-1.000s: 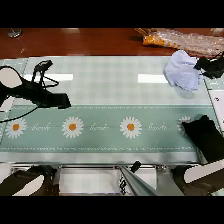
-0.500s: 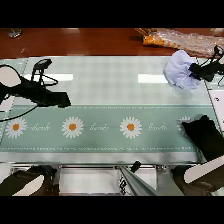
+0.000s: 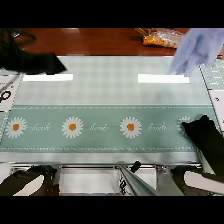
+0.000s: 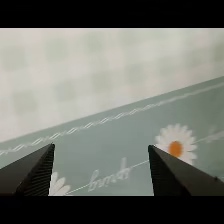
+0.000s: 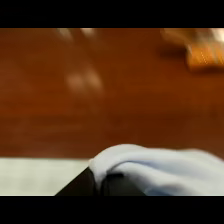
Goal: Fold the shirts.
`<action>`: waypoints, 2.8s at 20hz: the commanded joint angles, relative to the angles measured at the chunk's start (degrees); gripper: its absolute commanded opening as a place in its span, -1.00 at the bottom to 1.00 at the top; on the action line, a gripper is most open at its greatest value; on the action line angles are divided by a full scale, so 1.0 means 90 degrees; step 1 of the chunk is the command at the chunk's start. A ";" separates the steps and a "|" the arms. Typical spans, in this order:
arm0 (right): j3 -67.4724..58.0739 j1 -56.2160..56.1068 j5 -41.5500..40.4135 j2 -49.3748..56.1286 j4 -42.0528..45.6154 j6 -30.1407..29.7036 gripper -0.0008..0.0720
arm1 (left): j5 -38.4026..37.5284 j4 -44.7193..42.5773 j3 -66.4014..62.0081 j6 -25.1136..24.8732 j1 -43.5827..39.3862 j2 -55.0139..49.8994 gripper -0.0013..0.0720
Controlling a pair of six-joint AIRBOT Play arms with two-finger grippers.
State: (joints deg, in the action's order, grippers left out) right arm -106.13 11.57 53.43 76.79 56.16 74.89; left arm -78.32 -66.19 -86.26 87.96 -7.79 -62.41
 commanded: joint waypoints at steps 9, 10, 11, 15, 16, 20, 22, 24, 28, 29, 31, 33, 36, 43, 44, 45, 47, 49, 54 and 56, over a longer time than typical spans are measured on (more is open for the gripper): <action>-0.0189 -0.0777 0.2123 -0.2312 0.0158 0.0202 -0.93 | -0.1039 -0.0100 -0.2492 -0.0002 0.0005 0.0911 0.31; -0.0189 -0.0925 0.2465 -0.2234 0.0282 0.0318 -0.93 | -0.1151 -0.0155 -0.2489 -0.0005 0.0005 0.0935 0.27; -0.0189 -0.1183 0.2647 -0.2147 0.0430 0.0437 -0.93 | -0.1290 -0.0153 -0.2489 -0.0002 0.0002 0.0930 0.27; -0.0189 -0.3067 0.2773 -0.1503 0.1656 0.0814 -0.93 | -0.1433 -0.0260 -0.2436 -0.0007 0.0002 0.0874 0.30; -0.0189 -0.3577 0.2844 -0.1251 0.2033 0.0840 -0.93 | -0.1438 -0.0401 -0.2402 -0.0005 0.0002 0.0865 0.36; -0.0189 -0.4758 0.3111 -0.0189 0.2531 0.0848 -0.93 | -0.1812 -0.1401 -0.2363 -0.0007 0.0005 0.0840 0.80; -0.0182 -0.5095 0.3111 0.0325 0.2533 0.0845 -0.93 | -0.1999 -0.1955 -0.2363 -0.0012 0.0002 0.0843 0.80; 0.0024 -0.5302 0.3041 0.0741 0.2531 0.0843 -0.93 | -0.2072 -0.2334 -0.2363 -0.0032 0.0002 0.0840 0.80; 0.1316 -0.5353 0.2591 0.0967 0.2489 0.0840 -0.93 | -0.2067 -0.2477 -0.2314 -0.0029 0.0002 0.0770 0.80; 0.1659 -0.5353 0.2416 0.0967 0.2467 0.0845 -0.93 | -0.2067 -0.2477 -0.2239 -0.0027 0.0002 0.0741 0.80; 0.2229 -0.5353 0.2212 0.0967 0.2137 0.0843 -0.92 | -0.2059 -0.2443 -0.1996 -0.0027 0.0002 0.0685 0.80; 0.2518 -0.5353 0.2152 0.0967 0.1853 0.0816 -0.80 | -0.1965 -0.2278 -0.1559 -0.0024 -0.0002 0.0670 0.80; 0.2582 -0.5353 0.2254 0.0964 0.1877 0.0816 -0.77 | -0.1659 -0.1970 -0.0690 -0.0027 -0.0002 0.0670 0.80; 0.2414 -0.5277 0.2696 0.0629 0.2123 0.0602 0.29 | -0.1003 -0.1353 0.1491 -0.0168 0.0002 0.0670 0.80; 0.2414 -0.5151 0.2790 0.0386 0.2256 0.0602 0.29 | -0.1003 -0.1090 0.1819 -0.0374 0.0002 0.0670 0.80; 0.2414 -0.4959 0.2900 0.0141 0.2482 0.0607 0.37 | -0.1008 -0.0806 0.2215 -0.0517 0.0002 0.0673 0.80; 0.2416 -0.4413 0.3128 -0.0248 0.3011 0.0697 0.38 | -0.0806 -0.0474 0.2999 -0.0563 0.0005 0.0680 0.80; 0.2416 -0.3553 0.3313 -0.0539 0.3184 0.0697 0.38 | -0.0398 -0.0155 0.3684 -0.0702 0.0007 0.0682 0.80; 0.2421 -0.1447 0.3461 -0.0780 0.2633 0.0498 0.38 | 0.0646 0.1411 0.5076 -0.1277 0.0199 0.0612 0.80; 0.2482 -0.0855 0.3478 -0.0782 0.2142 0.0393 0.38 | 0.1010 0.1695 0.5535 -0.1372 0.0311 0.0461 0.80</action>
State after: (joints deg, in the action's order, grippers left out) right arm -84.16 -4.56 83.85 70.52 80.23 79.85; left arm -74.83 -58.04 -42.76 78.22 -6.15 -57.19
